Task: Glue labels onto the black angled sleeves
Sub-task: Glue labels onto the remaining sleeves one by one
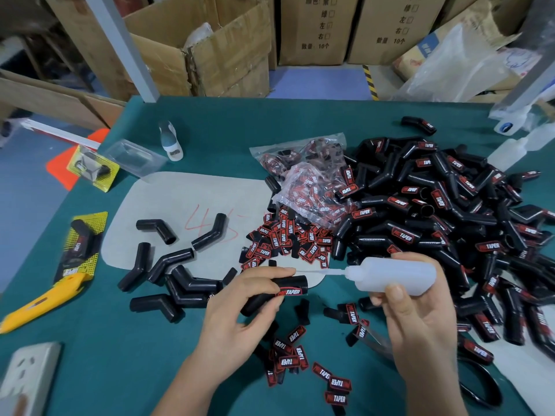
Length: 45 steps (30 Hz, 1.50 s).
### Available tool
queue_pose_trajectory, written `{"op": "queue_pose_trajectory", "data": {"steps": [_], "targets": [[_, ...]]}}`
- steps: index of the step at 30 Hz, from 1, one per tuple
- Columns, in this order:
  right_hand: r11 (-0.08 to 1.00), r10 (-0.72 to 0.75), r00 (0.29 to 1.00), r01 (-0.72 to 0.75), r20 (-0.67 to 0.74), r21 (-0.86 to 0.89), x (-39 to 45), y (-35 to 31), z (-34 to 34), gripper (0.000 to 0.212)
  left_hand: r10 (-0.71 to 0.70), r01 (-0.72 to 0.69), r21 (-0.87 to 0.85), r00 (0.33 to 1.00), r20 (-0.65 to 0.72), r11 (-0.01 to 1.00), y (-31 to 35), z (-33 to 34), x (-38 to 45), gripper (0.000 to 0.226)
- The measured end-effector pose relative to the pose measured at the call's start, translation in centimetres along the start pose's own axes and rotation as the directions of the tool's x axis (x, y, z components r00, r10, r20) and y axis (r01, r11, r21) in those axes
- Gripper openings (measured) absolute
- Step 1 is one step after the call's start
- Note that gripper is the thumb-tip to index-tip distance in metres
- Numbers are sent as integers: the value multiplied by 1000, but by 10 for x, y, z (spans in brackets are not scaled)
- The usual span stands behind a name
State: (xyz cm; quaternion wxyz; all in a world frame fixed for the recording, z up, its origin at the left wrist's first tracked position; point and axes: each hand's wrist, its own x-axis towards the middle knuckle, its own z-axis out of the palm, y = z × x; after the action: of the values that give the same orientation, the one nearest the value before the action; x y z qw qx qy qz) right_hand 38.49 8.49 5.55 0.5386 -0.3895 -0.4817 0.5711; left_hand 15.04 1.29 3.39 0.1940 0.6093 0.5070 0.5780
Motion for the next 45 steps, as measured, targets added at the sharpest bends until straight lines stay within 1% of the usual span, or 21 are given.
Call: {"op": "queue_pose_trajectory", "data": {"steps": [3, 6, 8, 11, 13, 15, 22, 27, 33, 36, 38, 41, 44, 45], "targets": [[1000, -3, 1000, 3, -3, -3, 0, -1, -2, 30, -11, 11, -37, 1000, 4, 999, 0, 1, 0, 26], [1000, 8, 1000, -8, 3, -30, 0, -2, -4, 35, 6, -5, -48, 1000, 19, 999, -1, 0, 0, 16], [999, 19, 1000, -18, 13, -41, 1, -2, -5, 37, 16, -15, -54, 999, 31, 998, -1, -1, -1, 16], [998, 32, 999, -30, 27, -57, 1, -3, -7, 47, 26, -25, -43, 999, 40, 999, 0, -1, 0, 20], [997, 44, 999, -42, 30, -64, 1, -3, -8, 54, 34, -32, -47, 998, 46, 998, 1, -2, 0, 13], [997, 52, 998, -49, 36, -67, 2, -3, -8, 55, 41, -38, -53, 998, 50, 998, 2, -3, 1, 9], [996, 61, 998, -59, 28, -70, 2, -2, -9, 58, 29, -27, -25, 996, 88, 999, 2, -6, 3, 16], [996, 53, 999, -52, 13, -69, 2, -2, -9, 58, -10, 10, -6, 999, 37, 1000, 3, -8, 3, 20], [998, 40, 999, -40, 6, -46, 2, -1, -9, 56, -7, 7, 5, 999, -54, 1000, 3, -8, 5, 21], [999, 43, 999, -42, 6, -29, 2, -1, -9, 56, -25, 19, -95, 998, -61, 995, 5, -8, 3, 27], [999, 37, 999, -36, 7, -30, 2, -1, -9, 53, -29, 19, -149, 997, -71, 989, 7, -8, 3, 25], [1000, 23, 1000, -23, 17, -18, 1, 0, -10, 41, -36, 28, -133, 998, -59, 991, 6, -8, 3, 15], [999, 16, 1000, -15, 26, -30, 1, 0, -9, 40, -40, 36, -101, 999, -36, 994, 5, -9, 3, 20], [999, 14, 1000, -13, 27, -38, 1, 0, -9, 41, -40, 37, -100, 999, -27, 994, 6, -9, 3, 18]]}}
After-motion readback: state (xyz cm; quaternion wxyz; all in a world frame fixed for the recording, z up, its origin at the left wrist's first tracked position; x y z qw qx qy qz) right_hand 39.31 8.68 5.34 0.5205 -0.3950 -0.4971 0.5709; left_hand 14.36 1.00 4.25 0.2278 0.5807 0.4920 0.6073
